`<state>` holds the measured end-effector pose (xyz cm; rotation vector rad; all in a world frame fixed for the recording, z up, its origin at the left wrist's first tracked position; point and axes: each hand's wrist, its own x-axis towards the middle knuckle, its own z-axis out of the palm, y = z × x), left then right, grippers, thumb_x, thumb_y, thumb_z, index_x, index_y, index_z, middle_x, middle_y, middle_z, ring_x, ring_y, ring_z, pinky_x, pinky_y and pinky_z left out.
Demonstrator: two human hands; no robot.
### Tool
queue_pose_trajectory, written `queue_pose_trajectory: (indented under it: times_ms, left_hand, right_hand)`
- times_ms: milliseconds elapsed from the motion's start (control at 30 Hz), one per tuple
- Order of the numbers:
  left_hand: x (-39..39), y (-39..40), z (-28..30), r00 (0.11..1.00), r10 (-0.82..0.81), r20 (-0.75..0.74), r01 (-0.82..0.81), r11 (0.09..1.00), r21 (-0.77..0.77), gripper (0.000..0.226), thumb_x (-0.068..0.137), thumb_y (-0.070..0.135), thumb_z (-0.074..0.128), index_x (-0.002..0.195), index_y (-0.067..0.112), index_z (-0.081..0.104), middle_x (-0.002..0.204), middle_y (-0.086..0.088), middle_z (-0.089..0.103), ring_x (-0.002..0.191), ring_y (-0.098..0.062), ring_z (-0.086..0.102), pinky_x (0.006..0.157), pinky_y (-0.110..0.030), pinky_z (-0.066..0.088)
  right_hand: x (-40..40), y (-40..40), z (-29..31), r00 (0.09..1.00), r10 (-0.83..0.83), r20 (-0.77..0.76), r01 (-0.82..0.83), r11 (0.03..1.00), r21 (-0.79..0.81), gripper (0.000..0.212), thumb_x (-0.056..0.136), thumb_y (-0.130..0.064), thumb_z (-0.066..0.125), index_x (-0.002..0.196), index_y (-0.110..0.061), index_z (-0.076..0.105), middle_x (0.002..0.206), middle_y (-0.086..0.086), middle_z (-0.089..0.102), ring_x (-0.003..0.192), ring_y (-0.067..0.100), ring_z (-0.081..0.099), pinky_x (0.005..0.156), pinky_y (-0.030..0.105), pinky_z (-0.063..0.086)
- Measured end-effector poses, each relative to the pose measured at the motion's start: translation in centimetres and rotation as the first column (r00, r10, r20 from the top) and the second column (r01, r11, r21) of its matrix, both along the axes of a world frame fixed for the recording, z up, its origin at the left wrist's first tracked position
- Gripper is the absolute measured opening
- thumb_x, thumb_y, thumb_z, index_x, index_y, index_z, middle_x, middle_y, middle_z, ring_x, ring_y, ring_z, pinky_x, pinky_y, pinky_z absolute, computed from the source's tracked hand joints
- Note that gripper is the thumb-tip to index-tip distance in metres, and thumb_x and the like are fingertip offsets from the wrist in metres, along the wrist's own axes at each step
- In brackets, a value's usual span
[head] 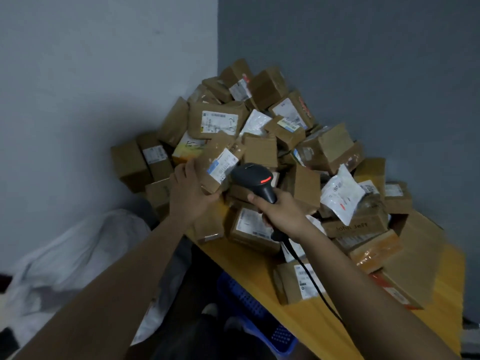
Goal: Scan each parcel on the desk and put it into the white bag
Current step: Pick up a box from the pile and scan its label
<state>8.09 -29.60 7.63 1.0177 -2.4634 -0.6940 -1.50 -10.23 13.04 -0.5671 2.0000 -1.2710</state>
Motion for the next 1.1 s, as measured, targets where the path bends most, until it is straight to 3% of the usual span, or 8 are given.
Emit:
queue_pose_trajectory:
  times_ms: [100,200,467,567,667,800,1000,1100]
  left_hand:
    - [4.4,-2.3,-0.5,0.981,0.181,-0.070,-0.180,0.984,0.011,0.104,0.063,0.045,0.085,0.142,0.008,0.030,0.136,-0.017,0.038,0.123,-0.034,0.037,0.100,-0.044,0.037]
    - [9.9,-4.4,-1.2,0.922,0.360,-0.144,-0.351,0.933,0.084,0.103,0.061,0.044,0.084,0.140,0.002,0.033,0.131,-0.020,0.039,0.119,-0.036,0.036,0.098,-0.044,0.035]
    - [24.7,-9.1,-5.9,0.746,0.665,0.034,-0.664,0.737,0.128,0.094,0.060,0.034,0.084,0.135,0.004,0.037,0.126,-0.020,0.042,0.117,-0.038,0.038,0.092,-0.044,0.036]
    - [28.1,-11.3,-8.8,0.733,0.661,0.165,-0.680,0.722,0.127,0.093,0.060,0.035,0.084,0.133,0.002,0.036,0.125,-0.022,0.042,0.117,-0.039,0.038,0.096,-0.045,0.032]
    - [29.8,-14.0,-12.4,0.725,0.619,0.301,-0.677,0.722,0.146,0.094,0.060,0.033,0.084,0.132,-0.001,0.035,0.123,-0.023,0.042,0.117,-0.041,0.038,0.100,-0.052,0.031]
    - [30.8,-16.4,-18.3,0.723,0.550,0.418,-0.656,0.737,0.163,0.097,0.060,0.035,0.085,0.135,-0.001,0.034,0.124,-0.024,0.040,0.115,-0.042,0.039,0.084,-0.049,0.041]
    - [30.8,-18.0,-29.6,0.692,0.534,0.485,-0.682,0.704,0.199,0.101,0.063,0.037,0.086,0.139,0.002,0.030,0.129,-0.022,0.035,0.119,-0.039,0.035,0.081,-0.049,0.044]
    - [30.8,-18.8,-35.9,0.681,0.557,0.475,-0.695,0.696,0.181,0.100,0.062,0.036,0.085,0.139,0.003,0.030,0.128,-0.020,0.035,0.118,-0.038,0.035,0.080,-0.048,0.044]
  right_hand:
    - [2.0,-4.6,-0.3,0.998,-0.001,0.069,0.004,0.999,-0.043,0.026,0.094,-0.031,0.064,0.082,-0.011,0.052,0.067,0.009,0.050,0.047,0.015,0.048,0.052,0.030,0.041]
    - [4.8,-9.8,-1.0,0.992,0.028,0.126,-0.020,0.998,-0.058,0.021,0.096,-0.030,0.061,0.086,-0.014,0.052,0.065,0.004,0.051,0.043,0.010,0.047,0.045,0.020,0.041]
    - [13.3,-20.7,-7.0,0.960,0.274,-0.064,-0.269,0.960,0.073,0.033,0.088,-0.033,0.071,0.065,-0.019,0.051,0.055,0.000,0.052,0.047,0.012,0.049,0.049,0.027,0.038]
    - [15.6,-23.3,-9.6,0.939,0.334,-0.082,-0.323,0.938,0.125,0.023,0.089,-0.033,0.070,0.074,-0.022,0.056,0.065,-0.007,0.058,0.061,0.012,0.057,0.053,0.025,0.042]
    - [16.6,-26.0,-12.8,0.906,0.414,-0.086,-0.391,0.897,0.204,0.015,0.091,-0.035,0.067,0.091,-0.023,0.058,0.083,-0.007,0.061,0.083,0.016,0.060,0.069,0.029,0.043]
    - [17.5,-28.3,-19.2,0.885,0.458,-0.081,-0.413,0.855,0.314,0.027,0.091,-0.041,0.064,0.104,-0.017,0.060,0.099,0.002,0.067,0.093,0.022,0.062,0.082,0.039,0.052]
    - [18.2,-30.1,-31.9,0.895,0.438,-0.080,-0.374,0.838,0.398,0.028,0.092,-0.034,0.065,0.104,-0.008,0.060,0.091,0.004,0.062,0.093,0.028,0.062,0.073,0.031,0.045]
    - [18.6,-32.0,-38.5,0.940,0.332,-0.072,-0.289,0.893,0.345,0.034,0.091,-0.030,0.069,0.117,-0.009,0.060,0.102,0.004,0.064,0.095,0.018,0.059,0.077,0.025,0.040]
